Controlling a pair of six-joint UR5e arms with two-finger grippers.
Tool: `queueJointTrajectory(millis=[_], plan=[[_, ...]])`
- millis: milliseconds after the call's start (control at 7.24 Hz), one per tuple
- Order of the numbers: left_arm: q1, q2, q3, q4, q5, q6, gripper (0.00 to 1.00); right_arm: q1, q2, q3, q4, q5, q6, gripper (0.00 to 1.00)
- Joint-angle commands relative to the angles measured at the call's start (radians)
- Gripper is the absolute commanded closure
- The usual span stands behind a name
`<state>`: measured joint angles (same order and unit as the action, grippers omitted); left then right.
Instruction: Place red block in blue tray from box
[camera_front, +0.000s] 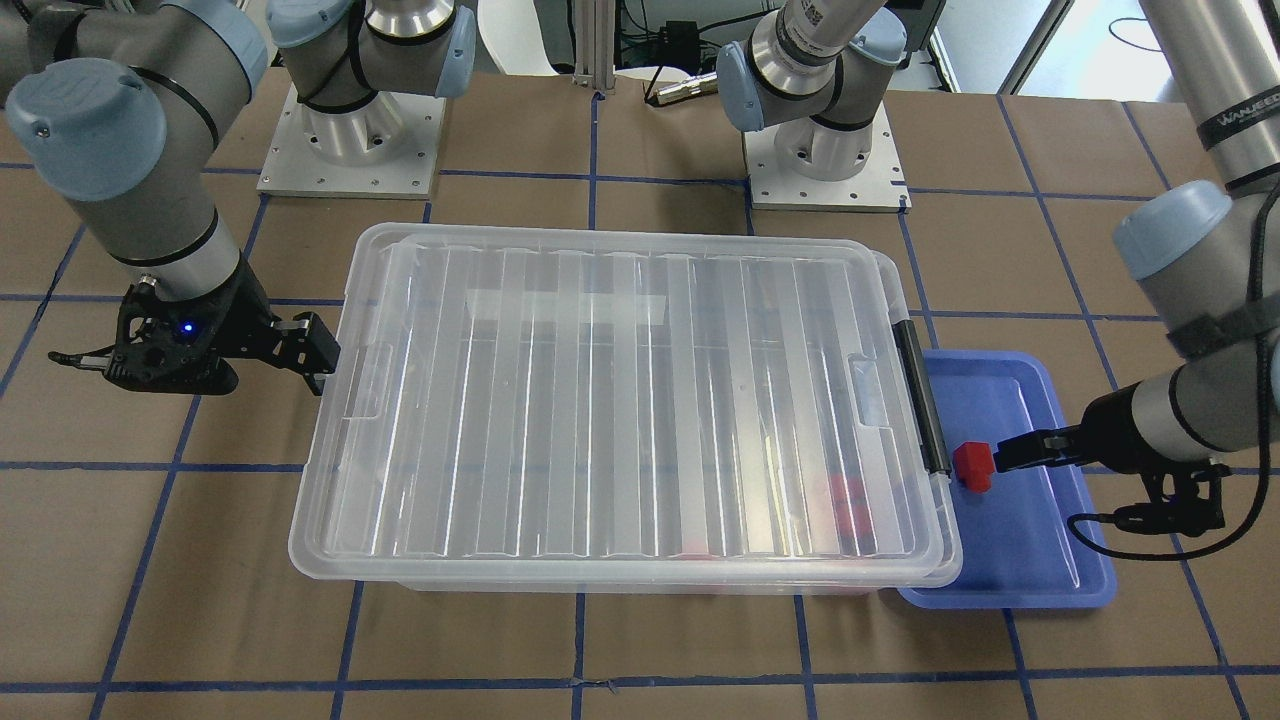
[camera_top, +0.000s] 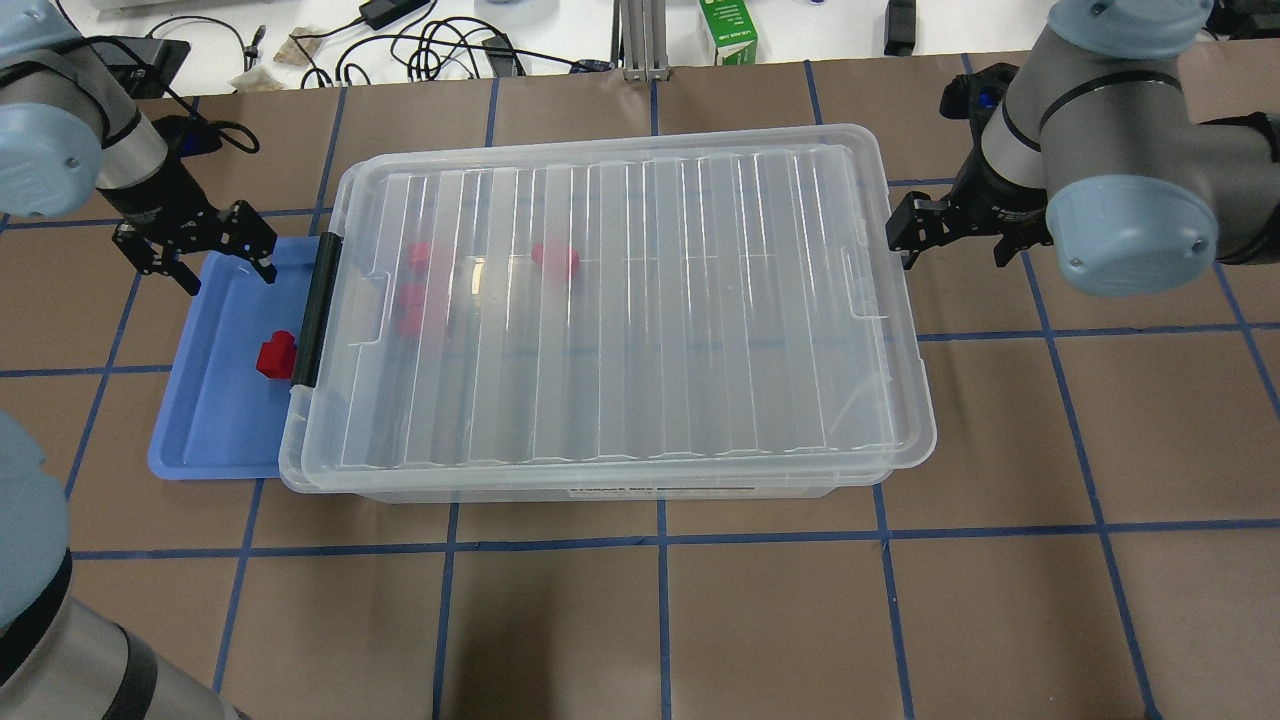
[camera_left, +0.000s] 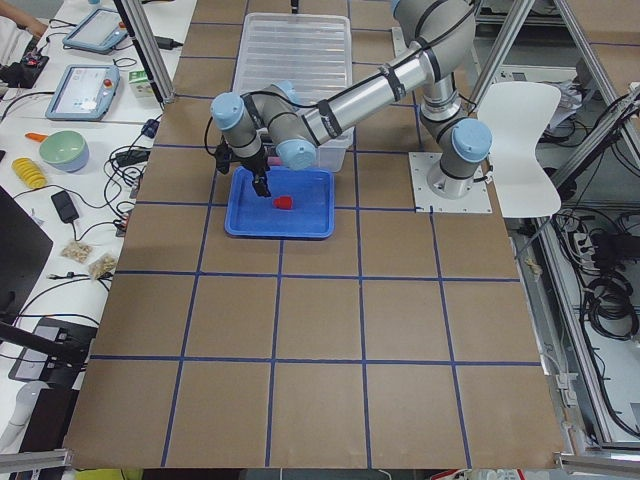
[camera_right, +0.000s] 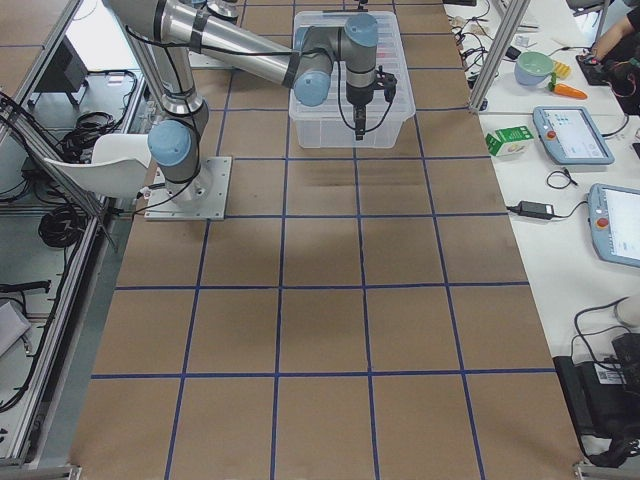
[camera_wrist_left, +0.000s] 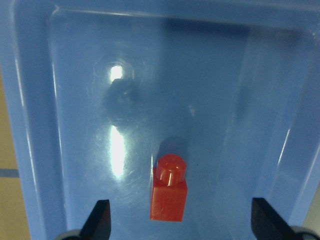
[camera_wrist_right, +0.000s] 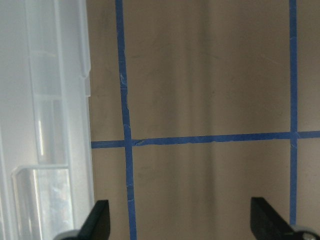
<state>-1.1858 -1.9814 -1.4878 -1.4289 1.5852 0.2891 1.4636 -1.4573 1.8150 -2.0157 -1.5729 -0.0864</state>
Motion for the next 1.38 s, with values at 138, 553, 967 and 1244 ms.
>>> queueJointTrajectory(millis=[138,553,967,1244], plan=[[-0.084,0.145,0.141,-0.223,-0.005,-0.091,0.00,-0.009,-0.012,-0.069,0.037,-0.003,-0.041,0.00],[-0.329,0.248,0.106,-0.242,0.007,-0.246,0.00,-0.003,-0.104,-0.270,0.402,-0.003,-0.038,0.00],[-0.344,0.343,-0.041,-0.231,0.002,-0.245,0.00,0.027,-0.133,-0.289,0.489,0.000,0.055,0.00],[-0.344,0.351,-0.052,-0.228,0.002,-0.240,0.00,0.147,-0.107,-0.298,0.473,0.001,0.100,0.00]])
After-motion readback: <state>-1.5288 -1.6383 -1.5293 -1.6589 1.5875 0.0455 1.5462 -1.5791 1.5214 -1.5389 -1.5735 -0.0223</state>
